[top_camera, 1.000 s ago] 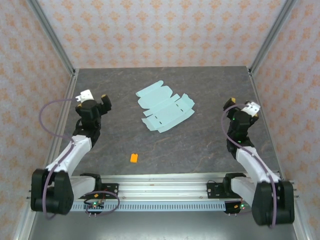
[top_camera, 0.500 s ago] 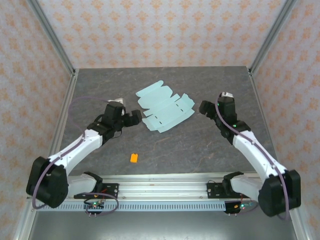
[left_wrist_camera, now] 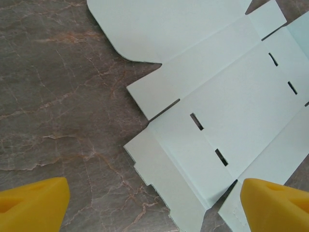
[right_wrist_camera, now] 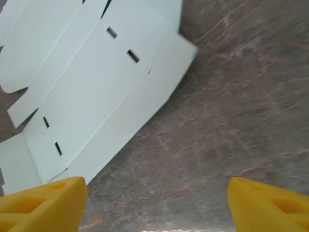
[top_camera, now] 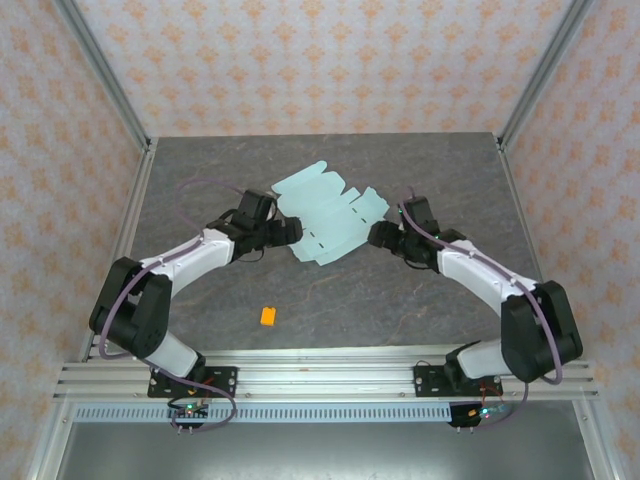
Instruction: Fold the paper box
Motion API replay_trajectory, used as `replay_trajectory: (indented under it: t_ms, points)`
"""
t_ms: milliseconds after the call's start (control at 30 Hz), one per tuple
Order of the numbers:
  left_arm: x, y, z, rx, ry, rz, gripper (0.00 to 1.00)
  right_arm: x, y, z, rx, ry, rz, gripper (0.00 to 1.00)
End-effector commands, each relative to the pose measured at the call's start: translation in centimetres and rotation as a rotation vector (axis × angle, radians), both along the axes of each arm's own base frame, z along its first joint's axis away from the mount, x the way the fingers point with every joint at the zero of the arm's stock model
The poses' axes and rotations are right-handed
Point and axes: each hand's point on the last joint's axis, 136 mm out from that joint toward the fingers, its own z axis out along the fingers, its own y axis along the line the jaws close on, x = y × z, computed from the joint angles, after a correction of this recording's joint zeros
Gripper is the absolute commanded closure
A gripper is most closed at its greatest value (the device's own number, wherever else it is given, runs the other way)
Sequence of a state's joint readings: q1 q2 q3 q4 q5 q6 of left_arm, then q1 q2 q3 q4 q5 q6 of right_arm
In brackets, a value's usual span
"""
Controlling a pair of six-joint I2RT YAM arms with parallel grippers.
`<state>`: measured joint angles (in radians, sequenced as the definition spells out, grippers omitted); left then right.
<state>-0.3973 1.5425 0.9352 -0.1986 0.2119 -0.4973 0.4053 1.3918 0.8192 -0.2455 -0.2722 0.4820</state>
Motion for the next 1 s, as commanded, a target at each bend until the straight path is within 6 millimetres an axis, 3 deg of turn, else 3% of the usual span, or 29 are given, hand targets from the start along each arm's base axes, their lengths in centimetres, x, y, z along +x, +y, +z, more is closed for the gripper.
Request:
replay_trajectory:
  t_ms: [0,333,667,867,967]
  points:
    - [0.0,0.4,0.3,0.035,-0.012,0.014,0.08,0.7,2.5,-1.2,0.13,0.03,-0.053,0.25]
    - [-1.6,2.4,1.7,0.103,-0.056,0.046,0.08,4.1,2.9,-4.4,0.186,0.034,-0.21,0.36]
    - [-3.1,4.1,3.0,0.141,-0.089,0.075,0.08,6.8,2.3,-6.2,0.278,-0.012,-0.354,0.63]
    - [-3.0,4.3,3.6,0.143,-0.108,0.084,0.08,9.8,1.7,-4.6,0.339,-0.122,-0.392,0.85]
    - [-2.6,4.6,4.5,0.147,-0.129,0.107,0.08,11.0,1.0,-2.4,0.344,-0.183,-0.353,0.92]
